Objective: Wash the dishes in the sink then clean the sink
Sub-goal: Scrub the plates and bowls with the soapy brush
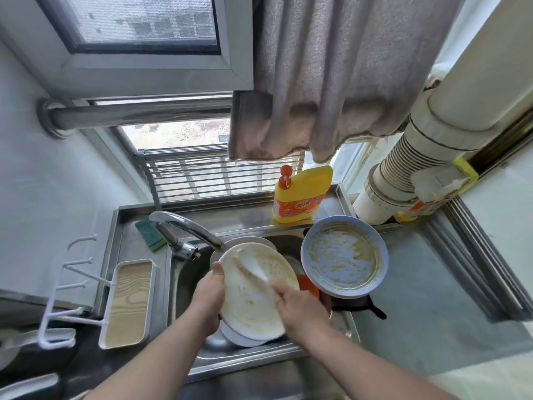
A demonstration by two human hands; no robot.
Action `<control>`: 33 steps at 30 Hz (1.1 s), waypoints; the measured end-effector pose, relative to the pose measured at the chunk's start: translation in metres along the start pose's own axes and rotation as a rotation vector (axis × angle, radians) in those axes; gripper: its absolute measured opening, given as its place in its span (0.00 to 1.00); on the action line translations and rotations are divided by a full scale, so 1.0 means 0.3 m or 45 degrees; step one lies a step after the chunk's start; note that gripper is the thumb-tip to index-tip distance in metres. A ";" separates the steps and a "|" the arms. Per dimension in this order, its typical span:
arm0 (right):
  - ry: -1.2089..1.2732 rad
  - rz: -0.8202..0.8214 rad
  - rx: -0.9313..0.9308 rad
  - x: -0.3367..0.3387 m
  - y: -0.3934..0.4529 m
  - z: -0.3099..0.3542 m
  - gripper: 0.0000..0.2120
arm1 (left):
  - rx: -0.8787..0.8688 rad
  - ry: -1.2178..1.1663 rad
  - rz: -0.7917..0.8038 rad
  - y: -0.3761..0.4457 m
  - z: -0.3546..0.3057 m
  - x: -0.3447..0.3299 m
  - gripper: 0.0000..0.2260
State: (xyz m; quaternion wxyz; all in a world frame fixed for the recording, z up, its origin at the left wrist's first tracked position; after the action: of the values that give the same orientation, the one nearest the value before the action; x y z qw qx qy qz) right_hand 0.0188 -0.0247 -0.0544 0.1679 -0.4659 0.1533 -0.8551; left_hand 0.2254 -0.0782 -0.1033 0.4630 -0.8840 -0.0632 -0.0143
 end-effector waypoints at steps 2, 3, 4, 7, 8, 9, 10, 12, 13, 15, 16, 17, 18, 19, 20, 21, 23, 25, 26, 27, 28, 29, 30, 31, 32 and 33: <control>0.096 0.058 0.073 -0.063 -0.060 0.021 0.17 | 0.032 -0.037 -0.029 0.012 -0.024 -0.024 0.22; 0.118 0.079 0.114 -0.074 -0.103 0.021 0.17 | 0.044 -0.063 -0.038 0.016 -0.037 -0.029 0.22; 0.120 0.108 0.110 -0.074 -0.147 0.000 0.19 | 0.047 -0.091 -0.028 0.024 -0.045 -0.033 0.23; 0.028 0.075 0.016 -0.001 -0.218 -0.153 0.22 | 0.034 -0.096 0.017 0.037 -0.055 -0.064 0.22; 0.000 0.019 -0.045 0.042 -0.226 -0.223 0.22 | 0.015 -0.074 0.017 0.038 -0.054 -0.086 0.21; -0.024 -0.059 -0.096 0.092 -0.231 -0.290 0.20 | -0.003 -0.038 0.006 0.037 -0.052 -0.113 0.19; -0.035 -0.124 -0.151 0.140 -0.234 -0.350 0.18 | -0.016 -0.003 0.000 0.041 -0.046 -0.144 0.18; -0.043 -0.217 -0.238 0.214 -0.232 -0.422 0.17 | -0.035 0.040 0.016 0.037 -0.039 -0.226 0.18; -0.059 -0.257 -0.244 0.247 -0.228 -0.433 0.18 | -0.035 0.052 0.044 0.037 -0.035 -0.278 0.17; -0.013 -0.321 -0.241 0.291 -0.215 -0.443 0.19 | -0.057 0.148 0.067 0.032 -0.032 -0.379 0.17; 0.019 -0.343 -0.260 0.304 -0.211 -0.452 0.18 | -0.092 0.224 0.044 0.032 -0.034 -0.425 0.16; 0.054 -0.372 -0.278 0.310 -0.208 -0.472 0.18 | -0.137 0.284 0.012 0.029 -0.038 -0.467 0.15; 0.086 -0.388 -0.314 0.313 -0.210 -0.492 0.18 | -0.175 0.313 -0.008 0.033 -0.037 -0.507 0.15; 0.124 -0.408 -0.344 0.312 -0.213 -0.518 0.18 | -0.192 0.337 -0.021 0.037 -0.033 -0.541 0.14; 0.154 -0.423 -0.379 0.311 -0.221 -0.542 0.18 | -0.203 0.368 -0.017 0.043 -0.027 -0.572 0.14; 0.180 -0.432 -0.396 0.309 -0.228 -0.561 0.17 | -0.211 0.408 -0.012 0.044 -0.024 -0.599 0.13; 0.210 -0.435 -0.423 0.308 -0.243 -0.586 0.17 | -0.235 0.478 0.015 0.041 -0.020 -0.640 0.10; 0.234 -0.440 -0.422 0.310 -0.254 -0.591 0.17 | -0.257 0.508 0.060 0.026 -0.027 -0.653 0.07; 0.255 -0.444 -0.423 0.310 -0.257 -0.587 0.17 | -0.271 0.538 0.097 0.029 -0.024 -0.654 0.10; 0.275 -0.454 -0.414 0.307 -0.261 -0.581 0.17 | -0.280 0.593 0.145 0.030 -0.023 -0.653 0.15; 0.294 -0.461 -0.403 0.304 -0.266 -0.570 0.16 | -0.291 0.659 0.191 0.038 -0.018 -0.649 0.21; 0.313 -0.471 -0.379 0.296 -0.268 -0.560 0.16 | -0.296 0.734 0.228 0.044 -0.016 -0.644 0.24; 0.337 -0.474 -0.351 0.287 -0.271 -0.544 0.16 | -0.298 0.769 0.240 0.060 -0.013 -0.629 0.25; 0.347 -0.481 -0.310 0.277 -0.272 -0.523 0.16 | -0.294 0.770 0.241 0.085 -0.009 -0.603 0.23; 0.354 -0.486 -0.278 0.262 -0.272 -0.499 0.15 | -0.307 0.765 0.207 0.115 -0.007 -0.566 0.21; 0.378 -0.502 -0.234 0.244 -0.271 -0.475 0.14 | -0.323 0.764 0.147 0.147 -0.008 -0.518 0.19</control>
State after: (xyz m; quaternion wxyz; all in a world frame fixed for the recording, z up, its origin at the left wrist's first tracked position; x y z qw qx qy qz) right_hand -0.1513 0.0317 -0.0399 -0.0694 -0.3695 0.1595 -0.9128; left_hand 0.0769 -0.1203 -0.1509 0.3471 -0.8932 0.1285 -0.2555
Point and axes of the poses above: each hand's wrist, its own y-axis towards the middle knuckle, its own x-axis out of the back of the hand, z = x × y, the point moved 7 cm from there along y, towards the middle knuckle, and after that the axes turned 8 degrees about x, right-handed, at the moved point
